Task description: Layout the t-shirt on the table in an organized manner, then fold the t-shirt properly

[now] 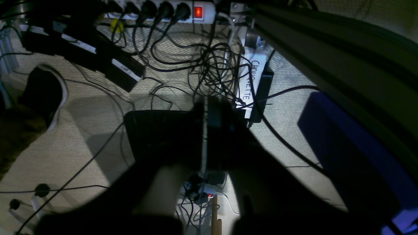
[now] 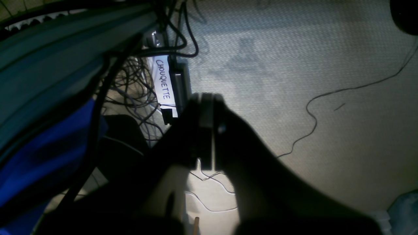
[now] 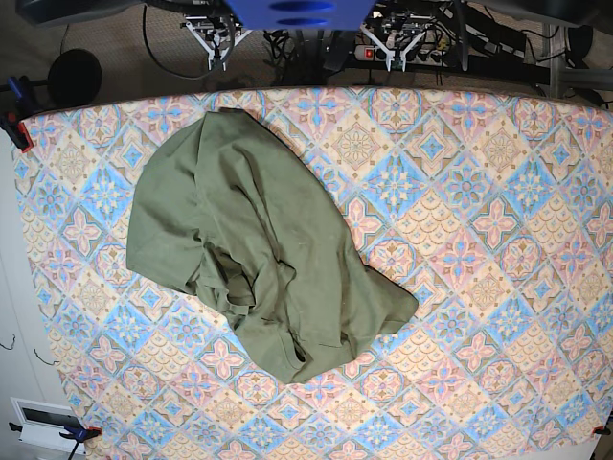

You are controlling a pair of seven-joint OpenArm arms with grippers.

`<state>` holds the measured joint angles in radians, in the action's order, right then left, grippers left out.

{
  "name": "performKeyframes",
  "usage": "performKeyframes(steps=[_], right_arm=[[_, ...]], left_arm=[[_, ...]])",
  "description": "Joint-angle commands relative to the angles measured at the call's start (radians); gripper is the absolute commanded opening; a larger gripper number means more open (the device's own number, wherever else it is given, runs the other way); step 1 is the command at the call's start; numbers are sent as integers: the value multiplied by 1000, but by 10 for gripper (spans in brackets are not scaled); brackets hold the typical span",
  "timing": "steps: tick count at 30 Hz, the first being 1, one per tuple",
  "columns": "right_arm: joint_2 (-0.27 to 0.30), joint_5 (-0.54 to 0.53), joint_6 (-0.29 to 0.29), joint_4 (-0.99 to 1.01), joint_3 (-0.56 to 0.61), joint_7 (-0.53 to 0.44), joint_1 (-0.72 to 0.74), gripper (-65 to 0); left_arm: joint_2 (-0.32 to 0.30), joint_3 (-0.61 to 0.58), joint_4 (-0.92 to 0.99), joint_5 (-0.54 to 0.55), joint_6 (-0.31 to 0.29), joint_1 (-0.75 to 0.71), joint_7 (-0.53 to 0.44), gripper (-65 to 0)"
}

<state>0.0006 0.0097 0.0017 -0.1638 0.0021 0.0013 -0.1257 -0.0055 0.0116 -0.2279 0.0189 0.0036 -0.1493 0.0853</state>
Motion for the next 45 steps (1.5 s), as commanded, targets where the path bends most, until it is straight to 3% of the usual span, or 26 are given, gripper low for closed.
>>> performKeyframes(steps=[1, 25, 29, 39, 45], right_arm=[[5, -7, 1, -1, 0, -1, -5, -650], [6, -9, 1, 4, -3, 1, -7, -650], [6, -9, 2, -6, -3, 39, -25, -650], [9, -9, 2, -38, -3, 41, -114, -650], [78, -10, 2, -247, -4, 49, -272, -650]], left_arm=[[0, -2, -5, -3, 0, -3, -6, -648], [-3, -2, -5, -6, 0, -9, -6, -648], [-3, -2, -5, -7, 0, -11, -5, -648], [-77, -3, -5, -1, 0, -62, -5, -650], [-139, -3, -66, 2, 0, -121, -5, -650]])
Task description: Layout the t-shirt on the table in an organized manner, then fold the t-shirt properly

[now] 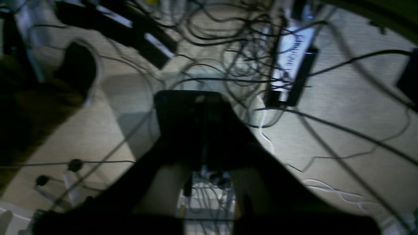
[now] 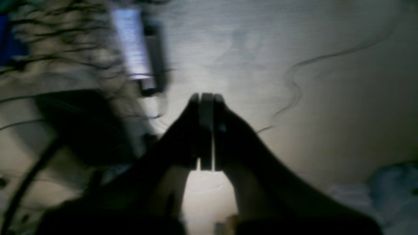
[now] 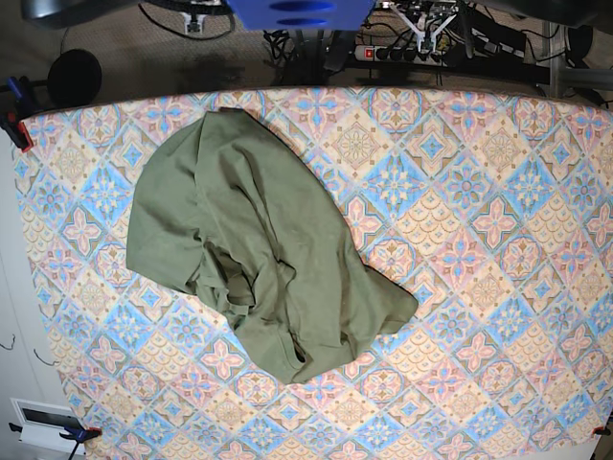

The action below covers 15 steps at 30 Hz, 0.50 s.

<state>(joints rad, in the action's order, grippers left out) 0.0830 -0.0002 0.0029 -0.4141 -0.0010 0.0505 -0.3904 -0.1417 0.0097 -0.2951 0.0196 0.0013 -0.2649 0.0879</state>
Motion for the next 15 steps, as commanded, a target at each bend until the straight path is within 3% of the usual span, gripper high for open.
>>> performKeyframes(steps=[1, 6, 11, 15], right_arm=[[4, -1, 1, -32, -1, -1, -35, -650], [53, -1, 3, -185, -40, -1, -144, -650], [50, -1, 3, -434, -228, -1, -275, -650], [48, -1, 3, -633, -264, 1, -378, -650]], left_arm=[[-11, -1, -59, -5, 3, -47, -6, -650], [-52, -10, -404, -4, 3, -234, 56, -650], [-82, -27, -701, 3, 3, -389, 143, -650], [-100, -27, -909, 3, 3, -501, 143, -650]])
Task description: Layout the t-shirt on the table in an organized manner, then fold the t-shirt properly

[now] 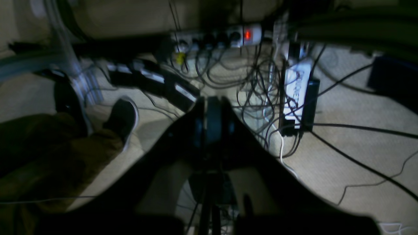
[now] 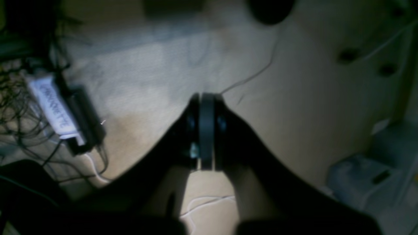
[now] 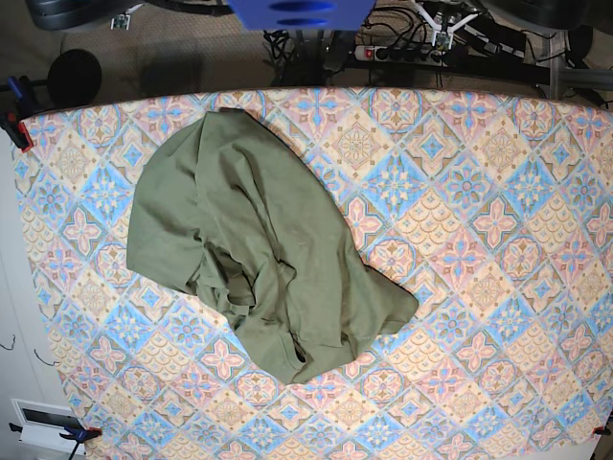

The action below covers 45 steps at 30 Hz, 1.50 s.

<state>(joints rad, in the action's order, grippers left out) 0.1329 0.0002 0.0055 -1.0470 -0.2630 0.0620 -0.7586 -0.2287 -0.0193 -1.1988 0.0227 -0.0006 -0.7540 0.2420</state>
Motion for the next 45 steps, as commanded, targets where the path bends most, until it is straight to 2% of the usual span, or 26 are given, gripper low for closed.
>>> performKeyframes(steps=[1, 4, 8, 12, 20, 25, 27, 31, 34, 39, 41, 45], right_arm=[[-2, -1, 0, -48, -3, -11, -35, -650], [-2, -2, 1, -178, -22, -6, -100, -650], [-16, -2, 1, -359, -120, 62, -172, -650], [-28, -2, 1, -585, -181, 118, -200, -650], [-28, 1, 1, -919, -183, 305, -212, -650], [-25, 7, 1, -932, -108, 324, -124, -650], [-25, 7, 1, -939, -71, 324, -92, -650], [-20, 7, 1, -939, 3, 325, -19, -650], [-20, 7, 1, -941, 57, 325, 37, -650], [-20, 8, 1, -944, 167, 325, 127, -650], [-20, 8, 1, -944, 219, 325, 170, -649], [-20, 8, 1, -944, 317, 348, 264, -596]], left_arm=[[-21, 2, -59, 0, 4, -45, -11, -650], [-22, 2, -214, 0, 4, -117, -11, -650], [-51, 2, -419, 0, 4, -200, -10, -650], [-51, 0, -597, 0, 4, -220, -8, -650], [-47, -1, -728, -2, 4, -181, 4, -649], [-45, -78, -824, 0, 4, -85, 260, -649], [-45, -98, -846, 1, 4, -49, 320, -649], [-38, -133, -852, 1, 4, -5, 334, -649], [12, -133, -853, 1, 4, 27, 334, -649], [22, -135, -870, 1, 4, 57, 334, -649], [47, -132, -878, 0, 4, 61, 334, -649], [65, -130, -886, -2, 4, 61, 334, -649]])
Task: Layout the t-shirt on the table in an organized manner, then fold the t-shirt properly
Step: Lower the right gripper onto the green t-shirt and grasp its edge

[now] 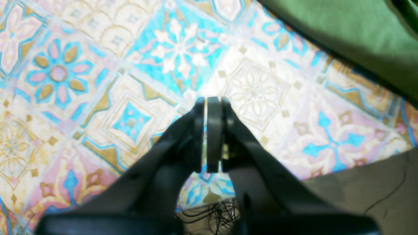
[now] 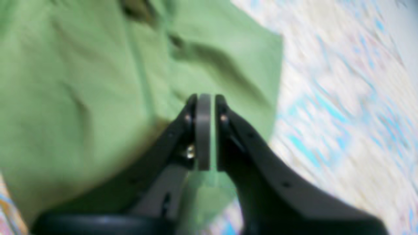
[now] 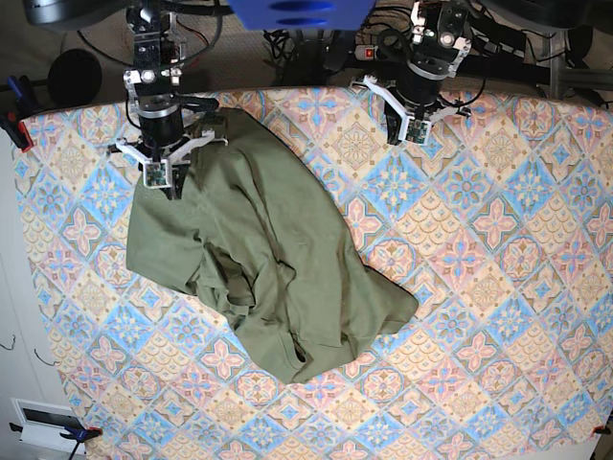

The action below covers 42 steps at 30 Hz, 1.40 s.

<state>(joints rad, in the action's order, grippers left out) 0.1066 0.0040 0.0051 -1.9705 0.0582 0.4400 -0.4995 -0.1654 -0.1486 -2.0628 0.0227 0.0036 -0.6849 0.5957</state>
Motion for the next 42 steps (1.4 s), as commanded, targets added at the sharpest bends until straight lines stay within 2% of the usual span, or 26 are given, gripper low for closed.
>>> performKeyframes(steps=[1, 4, 8, 15, 18, 23, 27, 37, 39, 42], right_arm=[[6, 4, 2, -20, 21, -5, 42, -573], [0, 4, 2, -14, 58, 49, 131, -510], [0, 1, 2, 7, 61, 61, 204, -455], [8, 0, -3, 98, 62, 62, 365, -444], [49, -2, -6, 155, 65, 64, 416, -431], [75, -2, -69, 190, 145, 69, 471, -313], [92, 0, -103, 190, 188, 145, 476, -259], [92, 0, -104, 353, 248, 148, 602, -270], [92, 0, -106, 391, 246, 148, 631, -331], [92, 0, -106, 432, 240, 145, 672, -521]], left_arm=[[2, -1, -22, -2, 0, -8, -20, -649], [2, -1, -22, -2, 0, -12, -20, -649], [-3, -1, -22, -5, 2, -15, -20, -649], [0, 1, -22, -10, 2, -22, -20, -649], [2, 1, -22, -10, 2, -22, -20, -649], [2, -1, -22, -10, 2, -22, -18, -649], [3, 1, -22, -11, 3, -37, -18, -649], [3, 1, -22, -5, 5, -43, -18, -649], [3, 1, -22, -5, 5, -48, -18, -649], [3, 1, -22, -5, 5, -48, -18, -649]])
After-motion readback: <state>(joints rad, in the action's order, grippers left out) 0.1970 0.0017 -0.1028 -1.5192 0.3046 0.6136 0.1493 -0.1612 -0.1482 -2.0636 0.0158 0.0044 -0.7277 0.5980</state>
